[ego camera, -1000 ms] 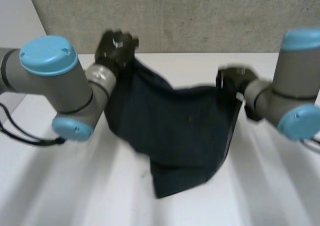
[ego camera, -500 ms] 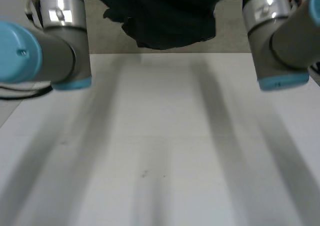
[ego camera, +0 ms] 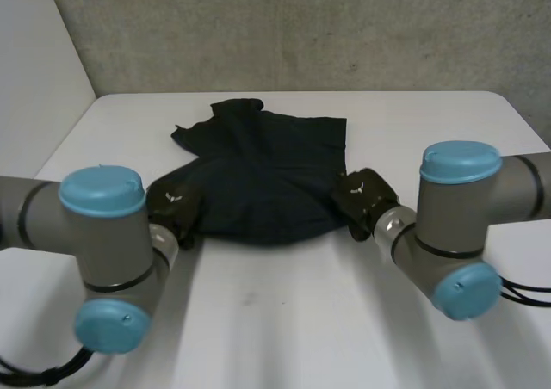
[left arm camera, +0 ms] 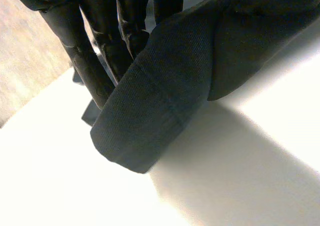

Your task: Fold the shorts.

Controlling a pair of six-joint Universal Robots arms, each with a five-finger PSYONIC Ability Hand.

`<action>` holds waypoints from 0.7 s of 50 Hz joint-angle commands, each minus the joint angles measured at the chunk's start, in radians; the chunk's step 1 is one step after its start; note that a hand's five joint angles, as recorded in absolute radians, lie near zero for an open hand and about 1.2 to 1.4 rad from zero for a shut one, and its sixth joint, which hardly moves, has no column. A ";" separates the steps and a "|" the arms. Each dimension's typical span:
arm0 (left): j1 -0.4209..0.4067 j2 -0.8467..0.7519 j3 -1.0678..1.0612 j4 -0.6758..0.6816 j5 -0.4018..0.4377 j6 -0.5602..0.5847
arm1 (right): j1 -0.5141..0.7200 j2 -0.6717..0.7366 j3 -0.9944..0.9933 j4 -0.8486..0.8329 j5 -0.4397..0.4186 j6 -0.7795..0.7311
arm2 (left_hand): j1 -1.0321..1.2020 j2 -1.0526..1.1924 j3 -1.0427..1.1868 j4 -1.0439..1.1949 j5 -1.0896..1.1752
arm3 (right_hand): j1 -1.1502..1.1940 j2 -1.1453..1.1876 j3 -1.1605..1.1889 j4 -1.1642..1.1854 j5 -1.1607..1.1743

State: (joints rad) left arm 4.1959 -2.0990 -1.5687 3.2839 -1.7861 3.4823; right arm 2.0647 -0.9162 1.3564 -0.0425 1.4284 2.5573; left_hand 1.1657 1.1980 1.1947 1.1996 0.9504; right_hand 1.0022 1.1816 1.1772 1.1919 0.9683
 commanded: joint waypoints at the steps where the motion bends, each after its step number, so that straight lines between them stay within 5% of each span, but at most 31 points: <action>1: -0.017 0.137 -0.074 -0.210 -0.010 0.000 | 0.004 -0.203 0.183 0.108 -0.083 -0.005 | 0.231 0.198 0.202 0.197 0.271 | 0.394 0.215 0.219 0.204 0.253; 13: -0.033 0.301 -0.264 -0.317 -0.009 0.007 | -0.009 -0.381 0.339 0.338 -0.071 -0.204 | 0.231 0.198 0.202 0.197 0.271 | 0.394 0.215 0.219 0.204 0.253; 24: -0.060 0.608 -0.235 -0.385 0.010 0.030 | -0.006 -0.636 0.236 0.526 -0.060 -0.256 | 0.231 0.198 0.202 0.197 0.271 | 0.394 0.215 0.219 0.204 0.253; 30: -0.059 0.551 -0.191 -0.369 0.068 0.162 | 0.002 -0.590 0.216 0.516 -0.055 -0.255 | 0.231 0.198 0.202 0.197 0.271 | 0.394 0.215 0.219 0.204 0.253; 35: -0.046 0.375 -0.130 -0.311 0.059 0.182 | 0.008 -0.388 0.141 0.504 -0.043 -0.220 | 0.231 0.198 0.202 0.197 0.271 | 0.394 0.215 0.219 0.204 0.253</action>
State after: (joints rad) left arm 4.1362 -1.5216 -1.7663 2.9122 -1.7320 3.6103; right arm 2.0663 -1.5057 1.5650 0.4827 1.3744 2.3036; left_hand 1.1657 1.1988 1.1948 1.1996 0.9504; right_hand 1.0025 1.1816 1.1772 1.1919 0.9858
